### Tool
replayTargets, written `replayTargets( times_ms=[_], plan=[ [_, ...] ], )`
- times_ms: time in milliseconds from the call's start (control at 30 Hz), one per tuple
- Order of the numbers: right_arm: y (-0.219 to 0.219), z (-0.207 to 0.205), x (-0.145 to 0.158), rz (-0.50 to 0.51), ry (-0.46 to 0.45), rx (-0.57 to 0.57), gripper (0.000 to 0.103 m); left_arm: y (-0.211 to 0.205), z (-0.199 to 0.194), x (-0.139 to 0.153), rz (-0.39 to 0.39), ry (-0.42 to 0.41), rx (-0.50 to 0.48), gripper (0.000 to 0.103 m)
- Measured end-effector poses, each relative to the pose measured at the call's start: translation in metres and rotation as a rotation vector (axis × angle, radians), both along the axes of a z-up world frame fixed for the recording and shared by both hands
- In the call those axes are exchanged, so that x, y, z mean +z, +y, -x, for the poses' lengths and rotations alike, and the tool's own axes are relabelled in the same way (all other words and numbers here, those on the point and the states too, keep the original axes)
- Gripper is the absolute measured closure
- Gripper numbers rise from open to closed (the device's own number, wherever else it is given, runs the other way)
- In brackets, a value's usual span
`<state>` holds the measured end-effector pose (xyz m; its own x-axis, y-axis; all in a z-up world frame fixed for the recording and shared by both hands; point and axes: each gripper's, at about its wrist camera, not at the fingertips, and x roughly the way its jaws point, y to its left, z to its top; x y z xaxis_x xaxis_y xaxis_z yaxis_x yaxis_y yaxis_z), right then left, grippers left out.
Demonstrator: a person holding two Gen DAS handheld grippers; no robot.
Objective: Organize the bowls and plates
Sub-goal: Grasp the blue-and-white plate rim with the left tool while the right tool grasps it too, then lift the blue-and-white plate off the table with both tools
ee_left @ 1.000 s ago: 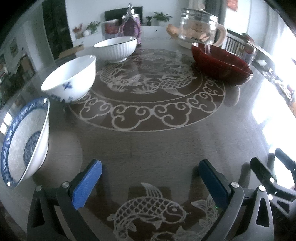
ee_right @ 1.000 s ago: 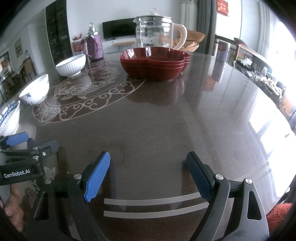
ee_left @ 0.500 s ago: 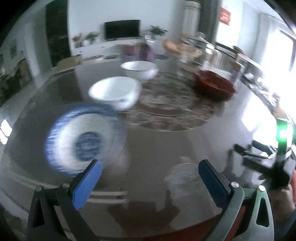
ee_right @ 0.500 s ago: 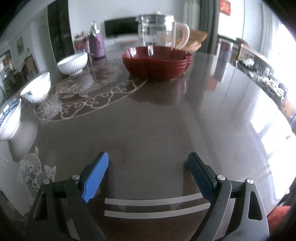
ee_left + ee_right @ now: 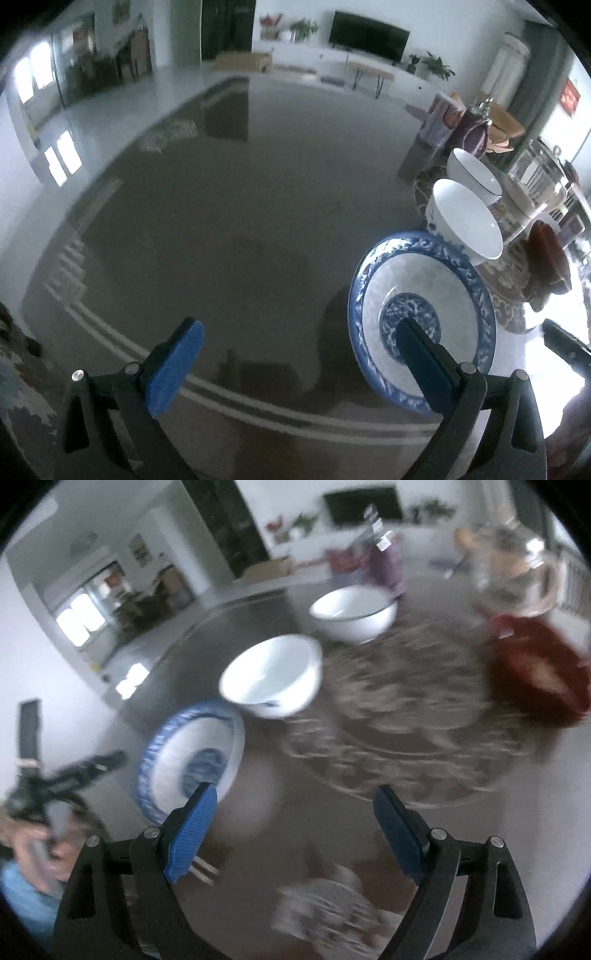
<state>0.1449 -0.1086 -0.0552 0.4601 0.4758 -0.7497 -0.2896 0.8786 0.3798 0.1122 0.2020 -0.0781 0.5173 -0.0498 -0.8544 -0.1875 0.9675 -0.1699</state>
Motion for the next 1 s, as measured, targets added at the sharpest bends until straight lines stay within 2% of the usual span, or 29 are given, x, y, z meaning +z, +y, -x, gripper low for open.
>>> replayTargets(
  times_ms=[67,167,267,333,367,400,433,467,500,567,600,667,767,1000],
  plan=[
    [0.013,-0.019,-0.010,-0.004,0.047,0.004,0.014,0.000,-0.009,-0.010,0.045,0.025,-0.018,0.004],
    [0.030,-0.037,-0.023,-0.012,0.103,0.017,0.015,-0.009,-0.019,-0.024,0.049,0.053,-0.049,0.010],
    [0.050,-0.042,-0.031,0.003,0.132,0.040,0.016,-0.020,-0.025,-0.036,0.045,0.083,-0.080,0.027],
    [0.064,-0.041,-0.035,0.040,0.139,0.057,0.018,-0.023,-0.032,-0.042,0.057,0.104,-0.090,0.048],
    [0.069,-0.042,-0.037,0.057,0.141,0.062,0.025,-0.024,-0.033,-0.042,0.055,0.096,-0.091,0.049],
    [0.073,-0.044,-0.040,0.070,0.146,0.068,0.032,-0.026,-0.034,-0.042,0.058,0.091,-0.097,0.056],
    [0.076,-0.046,-0.043,0.075,0.153,0.069,0.052,-0.027,-0.035,-0.042,0.091,0.089,-0.111,0.068],
    [0.079,-0.049,-0.047,0.073,0.170,0.069,0.069,-0.028,-0.035,-0.042,0.114,0.086,-0.118,0.074],
    [0.079,-0.051,-0.048,0.060,0.178,0.071,0.073,-0.030,-0.035,-0.042,0.124,0.082,-0.124,0.081],
    [0.080,-0.051,-0.049,0.030,0.176,0.071,0.088,-0.034,-0.034,-0.040,0.103,0.076,-0.123,0.082],
    [0.082,-0.050,-0.047,0.038,0.165,0.080,0.090,-0.036,-0.034,-0.040,0.096,0.077,-0.119,0.082],
    [0.086,-0.048,-0.047,0.066,0.144,0.083,0.089,-0.036,-0.032,-0.038,0.096,0.075,-0.114,0.082],
    [0.081,-0.039,-0.044,0.052,0.135,0.088,0.089,-0.041,-0.022,-0.035,0.080,0.074,-0.128,0.083],
    [0.045,-0.006,-0.023,0.028,0.079,0.067,0.089,-0.080,0.015,-0.023,0.062,0.051,-0.202,0.083]
  ],
)
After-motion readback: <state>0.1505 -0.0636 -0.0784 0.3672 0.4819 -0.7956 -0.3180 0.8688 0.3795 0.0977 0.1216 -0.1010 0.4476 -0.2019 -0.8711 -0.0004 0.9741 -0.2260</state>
